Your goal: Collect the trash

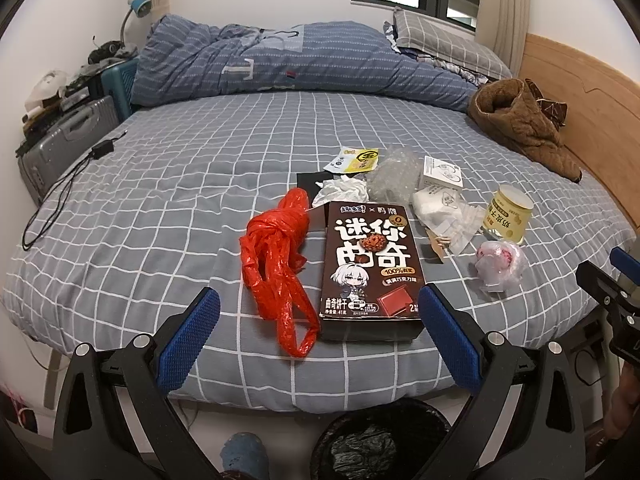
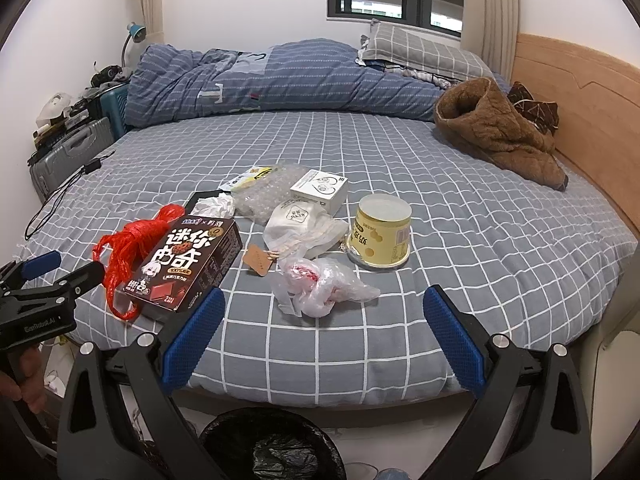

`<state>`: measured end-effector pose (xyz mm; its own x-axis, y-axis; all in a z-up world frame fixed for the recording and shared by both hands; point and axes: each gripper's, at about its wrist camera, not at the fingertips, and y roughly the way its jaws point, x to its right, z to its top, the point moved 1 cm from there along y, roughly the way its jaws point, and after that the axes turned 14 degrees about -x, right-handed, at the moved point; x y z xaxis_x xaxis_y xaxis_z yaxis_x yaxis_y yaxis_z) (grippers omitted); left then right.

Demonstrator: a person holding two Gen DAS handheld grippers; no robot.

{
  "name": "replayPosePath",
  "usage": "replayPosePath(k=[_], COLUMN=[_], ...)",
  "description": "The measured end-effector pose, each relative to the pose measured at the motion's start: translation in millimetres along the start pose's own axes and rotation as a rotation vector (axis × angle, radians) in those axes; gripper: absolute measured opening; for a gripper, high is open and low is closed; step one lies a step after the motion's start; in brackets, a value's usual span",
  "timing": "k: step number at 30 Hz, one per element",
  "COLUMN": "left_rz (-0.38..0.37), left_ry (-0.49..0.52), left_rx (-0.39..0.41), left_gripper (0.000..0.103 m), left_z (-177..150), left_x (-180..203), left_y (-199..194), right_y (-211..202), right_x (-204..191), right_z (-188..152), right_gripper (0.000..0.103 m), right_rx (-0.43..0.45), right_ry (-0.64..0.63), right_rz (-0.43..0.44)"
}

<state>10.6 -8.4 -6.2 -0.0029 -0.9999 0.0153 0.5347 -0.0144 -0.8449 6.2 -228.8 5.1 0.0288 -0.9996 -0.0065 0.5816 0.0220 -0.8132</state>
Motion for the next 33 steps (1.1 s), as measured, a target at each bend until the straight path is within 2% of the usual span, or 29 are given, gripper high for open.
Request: replayPosePath(k=[33], left_rz=[-0.008], left_ry=[0.008], left_rx=[-0.001], left_gripper=[0.097], left_z=[-0.5], left_x=[3.5], left_y=[0.6], right_y=[0.1], right_x=[3.7], right_z=[-0.1], right_gripper=[0.095], right_rx=[0.007], right_ry=[0.002], right_rz=[0.000])
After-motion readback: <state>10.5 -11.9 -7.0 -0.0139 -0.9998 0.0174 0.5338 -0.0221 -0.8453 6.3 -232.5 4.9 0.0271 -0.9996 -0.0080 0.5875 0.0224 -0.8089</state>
